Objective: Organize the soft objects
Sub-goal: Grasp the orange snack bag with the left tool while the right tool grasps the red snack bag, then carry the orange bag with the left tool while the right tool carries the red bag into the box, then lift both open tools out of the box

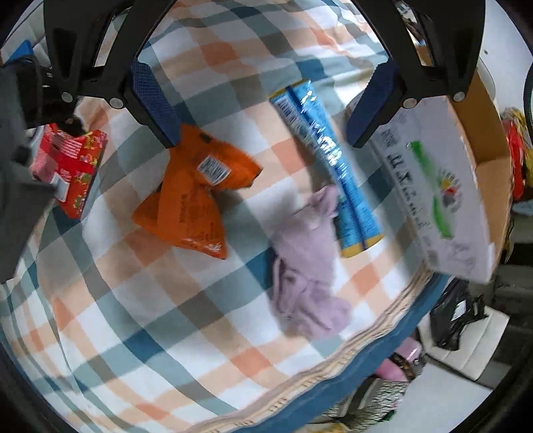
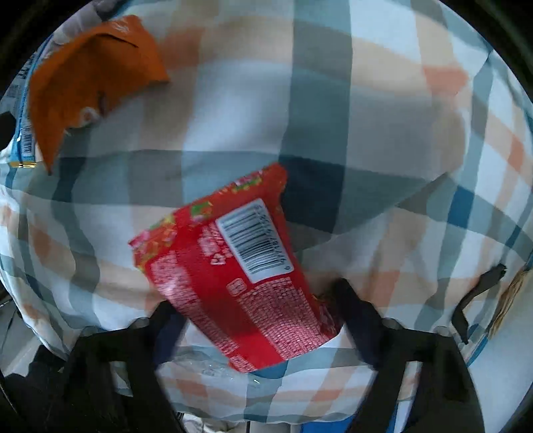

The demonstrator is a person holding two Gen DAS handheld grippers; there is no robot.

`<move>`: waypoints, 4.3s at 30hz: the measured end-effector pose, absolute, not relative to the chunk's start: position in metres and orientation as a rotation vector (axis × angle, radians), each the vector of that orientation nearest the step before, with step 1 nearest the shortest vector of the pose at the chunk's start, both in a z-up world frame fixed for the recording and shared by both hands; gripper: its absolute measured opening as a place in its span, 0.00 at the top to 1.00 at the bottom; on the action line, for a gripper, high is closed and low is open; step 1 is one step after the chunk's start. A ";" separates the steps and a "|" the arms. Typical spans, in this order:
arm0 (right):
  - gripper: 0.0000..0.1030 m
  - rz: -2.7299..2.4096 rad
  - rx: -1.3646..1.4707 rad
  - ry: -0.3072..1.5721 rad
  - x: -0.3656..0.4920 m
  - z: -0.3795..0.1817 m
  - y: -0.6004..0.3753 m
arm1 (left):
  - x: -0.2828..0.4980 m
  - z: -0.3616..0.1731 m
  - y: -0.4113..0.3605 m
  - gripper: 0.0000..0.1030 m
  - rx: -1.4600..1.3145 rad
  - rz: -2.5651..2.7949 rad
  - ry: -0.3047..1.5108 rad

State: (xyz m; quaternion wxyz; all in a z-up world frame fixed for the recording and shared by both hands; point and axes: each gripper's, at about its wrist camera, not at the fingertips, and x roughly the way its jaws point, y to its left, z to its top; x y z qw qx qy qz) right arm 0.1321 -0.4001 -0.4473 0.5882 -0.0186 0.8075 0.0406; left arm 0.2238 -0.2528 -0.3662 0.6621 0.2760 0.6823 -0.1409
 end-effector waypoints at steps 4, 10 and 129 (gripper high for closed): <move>0.37 0.074 -0.033 1.895 0.132 -0.444 -0.417 | 0.227 -0.383 -0.270 0.01 0.660 -0.379 1.581; 0.37 0.110 -0.050 1.916 0.134 -0.450 -0.427 | 0.219 -0.416 -0.293 0.01 0.799 -0.455 1.640; 0.00 0.057 0.007 1.605 0.295 -0.282 -0.007 | 0.310 -0.255 0.184 0.05 -0.086 -0.027 1.462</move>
